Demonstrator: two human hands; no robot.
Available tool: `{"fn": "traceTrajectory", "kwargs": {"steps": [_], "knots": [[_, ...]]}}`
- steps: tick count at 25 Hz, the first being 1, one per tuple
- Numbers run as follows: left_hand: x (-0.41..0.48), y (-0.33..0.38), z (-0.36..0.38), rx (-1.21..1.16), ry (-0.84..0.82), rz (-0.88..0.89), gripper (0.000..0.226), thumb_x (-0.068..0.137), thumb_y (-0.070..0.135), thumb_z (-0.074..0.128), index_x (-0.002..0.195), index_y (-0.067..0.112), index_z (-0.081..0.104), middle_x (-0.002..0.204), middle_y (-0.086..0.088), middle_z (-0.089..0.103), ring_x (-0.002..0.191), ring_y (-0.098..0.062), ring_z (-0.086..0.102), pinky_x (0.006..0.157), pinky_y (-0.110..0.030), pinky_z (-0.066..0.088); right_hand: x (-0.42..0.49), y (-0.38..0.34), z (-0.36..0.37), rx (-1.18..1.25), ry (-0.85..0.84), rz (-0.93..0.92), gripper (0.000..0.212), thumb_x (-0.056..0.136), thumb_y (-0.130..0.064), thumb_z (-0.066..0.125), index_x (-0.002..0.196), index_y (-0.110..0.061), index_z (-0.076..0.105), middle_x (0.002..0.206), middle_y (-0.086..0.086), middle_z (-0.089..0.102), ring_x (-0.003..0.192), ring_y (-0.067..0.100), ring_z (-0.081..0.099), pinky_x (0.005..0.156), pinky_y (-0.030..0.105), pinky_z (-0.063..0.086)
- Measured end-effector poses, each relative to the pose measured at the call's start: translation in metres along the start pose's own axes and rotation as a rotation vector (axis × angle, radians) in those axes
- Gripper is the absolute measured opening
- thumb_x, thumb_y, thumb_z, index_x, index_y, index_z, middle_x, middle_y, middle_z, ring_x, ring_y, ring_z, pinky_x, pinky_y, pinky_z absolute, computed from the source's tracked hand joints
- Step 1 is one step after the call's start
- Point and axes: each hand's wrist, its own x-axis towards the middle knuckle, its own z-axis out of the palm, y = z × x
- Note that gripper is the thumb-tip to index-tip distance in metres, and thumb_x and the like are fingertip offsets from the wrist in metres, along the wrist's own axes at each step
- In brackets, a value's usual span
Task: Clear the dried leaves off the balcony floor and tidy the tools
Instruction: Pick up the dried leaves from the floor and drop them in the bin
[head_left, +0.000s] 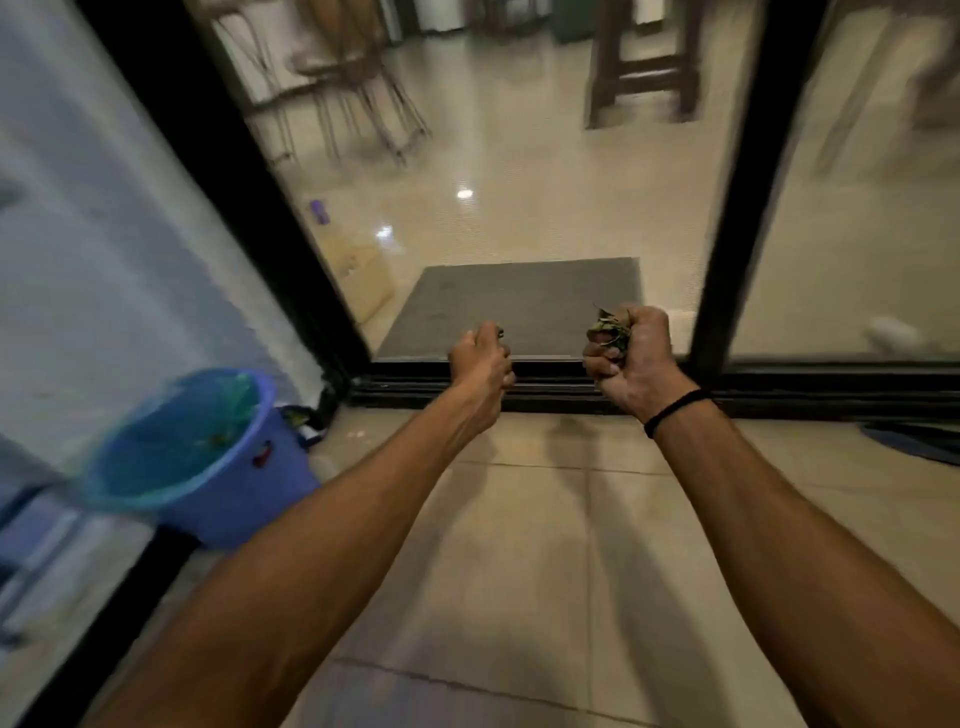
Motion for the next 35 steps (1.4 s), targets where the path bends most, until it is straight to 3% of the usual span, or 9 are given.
{"fn": "traceTrajectory", "kwargs": {"steps": [9, 13, 16, 18, 20, 23, 26, 31, 35], "knots": [[0.034, 0.097, -0.243, -0.147, 0.68, 0.163, 0.028, 0.092, 0.013, 0.042, 0.065, 0.018, 0.039, 0.046, 0.001, 0.034, 0.028, -0.012, 0.025, 0.037, -0.015, 0.018, 0.032, 0.179, 0.235, -0.129, -0.239, 0.295, 0.013, 0.08, -0.013, 0.04, 0.068, -0.019, 0.038, 0.054, -0.001, 0.039, 0.037, 0.009, 0.025, 0.033, 0.014, 0.014], [0.028, 0.117, -0.313, -0.028, 0.797, 0.054, 0.02, 0.093, 0.017, 0.049, 0.078, 0.007, 0.057, 0.065, -0.011, 0.057, 0.043, -0.019, 0.051, 0.042, -0.02, 0.04, 0.033, 0.238, 0.317, -0.356, -0.311, 0.324, 0.004, 0.08, -0.009, 0.045, 0.079, -0.011, 0.049, 0.078, 0.014, 0.049, 0.041, 0.015, 0.035, 0.038, 0.017, 0.028], [0.017, 0.123, -0.339, 0.055, 0.752, -0.036, 0.033, 0.094, 0.022, 0.049, 0.113, 0.0, 0.064, 0.1, -0.021, 0.067, 0.083, -0.035, 0.066, 0.067, -0.037, 0.055, 0.032, 0.275, 0.343, -0.462, -0.454, 0.514, 0.022, 0.085, -0.028, 0.052, 0.095, -0.008, 0.05, 0.1, 0.013, 0.056, 0.077, 0.028, 0.058, 0.071, 0.035, 0.052], [0.008, 0.126, -0.341, 0.124, 0.803, -0.04, 0.036, 0.098, 0.025, 0.044, 0.122, 0.002, 0.059, 0.111, -0.019, 0.062, 0.087, -0.034, 0.06, 0.068, -0.034, 0.05, 0.036, 0.291, 0.346, -0.497, -0.476, 0.632, 0.057, 0.074, -0.046, 0.059, 0.117, -0.009, 0.051, 0.133, 0.015, 0.053, 0.115, 0.037, 0.055, 0.101, 0.054, 0.04], [0.0, 0.128, -0.332, 0.136, 0.863, 0.003, 0.034, 0.098, 0.023, 0.042, 0.122, 0.004, 0.057, 0.113, -0.015, 0.06, 0.08, -0.029, 0.057, 0.06, -0.03, 0.045, 0.027, 0.283, 0.34, -0.458, -0.528, 0.684, 0.057, 0.08, -0.047, 0.058, 0.122, -0.01, 0.05, 0.137, 0.018, 0.051, 0.124, 0.039, 0.05, 0.104, 0.056, 0.038], [-0.001, 0.132, -0.3, 0.082, 0.923, 0.056, 0.034, 0.098, 0.019, 0.045, 0.123, -0.001, 0.056, 0.114, -0.012, 0.059, 0.09, -0.03, 0.06, 0.074, -0.036, 0.053, 0.025, 0.252, 0.316, -0.381, -0.552, 0.599, 0.045, 0.098, -0.035, 0.049, 0.13, -0.004, 0.044, 0.133, 0.023, 0.048, 0.122, 0.041, 0.05, 0.099, 0.053, 0.046], [0.011, 0.138, -0.248, 0.187, 0.942, 0.162, 0.027, 0.097, 0.015, 0.047, 0.112, -0.002, 0.062, 0.109, -0.012, 0.063, 0.096, -0.031, 0.061, 0.083, -0.039, 0.052, 0.034, 0.209, 0.282, -0.349, -0.522, 0.503, 0.026, 0.101, -0.025, 0.045, 0.106, -0.003, 0.056, 0.115, 0.023, 0.063, 0.1, 0.035, 0.063, 0.082, 0.043, 0.055], [0.036, 0.108, -0.101, 0.373, 0.774, 0.318, 0.035, 0.098, 0.018, 0.044, 0.115, 0.001, 0.068, 0.12, -0.018, 0.069, 0.111, -0.035, 0.064, 0.089, -0.036, 0.05, 0.052, 0.101, 0.185, -0.272, -0.214, 0.242, 0.016, 0.095, -0.013, 0.047, 0.085, -0.009, 0.058, 0.079, 0.008, 0.063, 0.068, 0.019, 0.06, 0.066, 0.03, 0.055], [0.026, 0.045, 0.042, 0.434, 0.459, 0.345, 0.032, 0.101, 0.025, 0.042, 0.114, 0.008, 0.065, 0.11, -0.008, 0.067, 0.099, -0.027, 0.062, 0.078, -0.031, 0.043, 0.045, 0.005, 0.072, -0.272, 0.095, -0.032, 0.02, 0.095, -0.003, 0.047, 0.078, -0.01, 0.054, 0.063, 0.005, 0.048, 0.05, 0.016, 0.042, 0.053, 0.027, 0.042]]}}
